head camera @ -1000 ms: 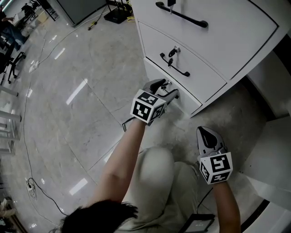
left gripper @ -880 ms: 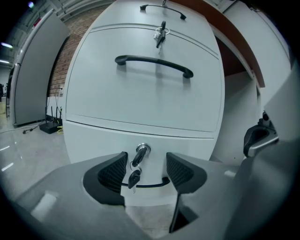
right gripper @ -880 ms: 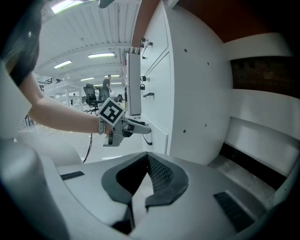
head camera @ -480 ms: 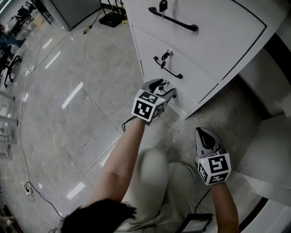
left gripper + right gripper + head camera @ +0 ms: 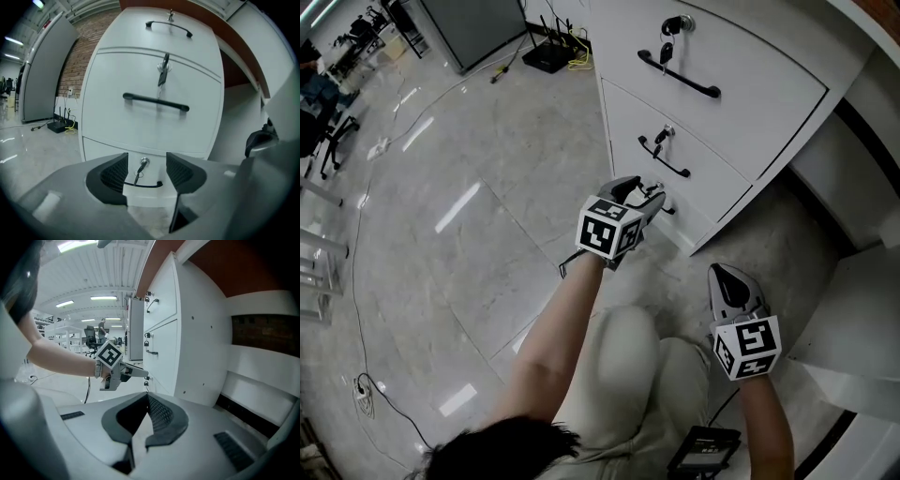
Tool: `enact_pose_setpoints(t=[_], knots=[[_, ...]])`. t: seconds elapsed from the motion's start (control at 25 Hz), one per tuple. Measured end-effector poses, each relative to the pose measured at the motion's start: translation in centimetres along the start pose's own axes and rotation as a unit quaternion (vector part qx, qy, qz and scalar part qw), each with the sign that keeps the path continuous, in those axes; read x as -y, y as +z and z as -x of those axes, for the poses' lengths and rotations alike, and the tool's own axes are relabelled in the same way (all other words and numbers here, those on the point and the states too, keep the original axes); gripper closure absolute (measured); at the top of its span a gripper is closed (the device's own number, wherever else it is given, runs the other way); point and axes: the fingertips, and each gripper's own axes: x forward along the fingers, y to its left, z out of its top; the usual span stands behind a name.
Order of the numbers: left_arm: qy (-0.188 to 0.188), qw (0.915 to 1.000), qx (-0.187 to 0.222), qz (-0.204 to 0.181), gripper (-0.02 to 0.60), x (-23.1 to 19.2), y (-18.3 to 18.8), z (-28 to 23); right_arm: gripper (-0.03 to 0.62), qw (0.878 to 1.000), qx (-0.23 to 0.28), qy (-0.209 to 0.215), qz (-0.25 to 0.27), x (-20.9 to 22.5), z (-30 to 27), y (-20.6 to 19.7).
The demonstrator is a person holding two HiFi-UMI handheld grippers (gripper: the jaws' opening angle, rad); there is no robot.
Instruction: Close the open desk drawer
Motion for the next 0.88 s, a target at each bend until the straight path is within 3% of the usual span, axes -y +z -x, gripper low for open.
enact_pose_setpoints(t=[0.08, 0.16, 0.36, 0.64, 0.88], knots=[[0.005, 0.9998, 0.015, -0.01, 0.329, 0.2, 1.3, 1.6, 0.582, 1.0, 0.013, 0.002, 0.003, -0.5, 0.3, 1.5], [0.01, 0.9991, 0.035, -0.023, 0.382, 0.6, 2.9, 3.2, 0.583, 1.0, 0.026, 0.004, 0.009, -1.1, 0.6, 2.8], [0.014, 0.9972, 0.06, -0.043, 0.45, 2.0, 5.3, 6.8, 0.583, 0.999, 0.045, 0.003, 0.018, -2.8, 2.2, 5.3], [0.019, 0.9946, 0.099, -0.023, 0.565, 3.9, 8.0, 12.3, 0.583, 0.998, 0.059, 0.003, 0.039, -4.4, 6.0, 8.2], [0.037, 0.9916, 0.123, 0.016, 0.574, 3.3, 8.7, 15.9, 0.583, 0.997, 0.07, 0.003, 0.035, -5.0, 7.7, 10.7]])
